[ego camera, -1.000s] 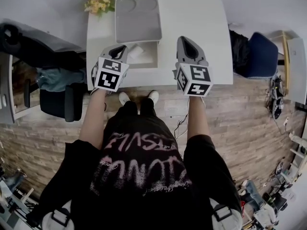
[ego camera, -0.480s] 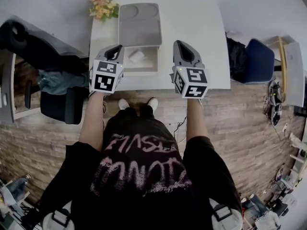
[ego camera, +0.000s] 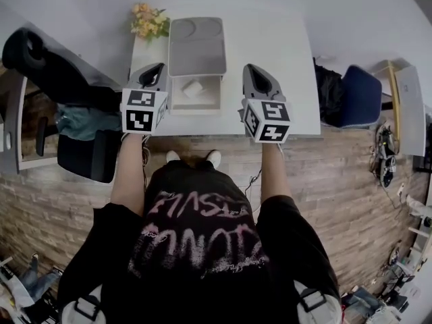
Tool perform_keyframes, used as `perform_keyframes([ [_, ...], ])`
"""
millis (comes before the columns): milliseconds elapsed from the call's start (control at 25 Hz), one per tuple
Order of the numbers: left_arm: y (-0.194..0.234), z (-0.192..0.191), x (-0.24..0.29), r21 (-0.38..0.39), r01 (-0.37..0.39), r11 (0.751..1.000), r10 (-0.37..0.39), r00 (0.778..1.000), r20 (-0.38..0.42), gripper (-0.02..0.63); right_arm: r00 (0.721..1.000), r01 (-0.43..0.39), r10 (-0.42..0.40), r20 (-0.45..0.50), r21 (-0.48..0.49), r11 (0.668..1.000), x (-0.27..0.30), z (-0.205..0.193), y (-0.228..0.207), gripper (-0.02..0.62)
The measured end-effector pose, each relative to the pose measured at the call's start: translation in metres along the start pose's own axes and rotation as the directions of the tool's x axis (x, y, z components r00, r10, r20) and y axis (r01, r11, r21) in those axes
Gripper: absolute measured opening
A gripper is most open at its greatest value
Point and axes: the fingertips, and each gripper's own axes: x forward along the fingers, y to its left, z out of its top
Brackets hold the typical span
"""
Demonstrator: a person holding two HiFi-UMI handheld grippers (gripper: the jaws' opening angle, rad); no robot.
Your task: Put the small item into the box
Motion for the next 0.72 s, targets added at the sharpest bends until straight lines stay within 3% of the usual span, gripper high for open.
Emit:
perform_keyframes([
  [320,0.027,0.028,-0.023,-0.042,-0.089,0.995,0.093,0.992,0.091,0.003,0.999,-0.02,0.021,0.036,-0.027,0.999,0.002,0.017,-0.001,0.009],
  [720,0.036,0.052,-0.046,-0.07,-0.13,0.989,0.14,0.977,0.159,0.003,0.996,-0.039,0.042,0.08,-0.032,0.999,0.001,0.034,-0.002,0.009],
])
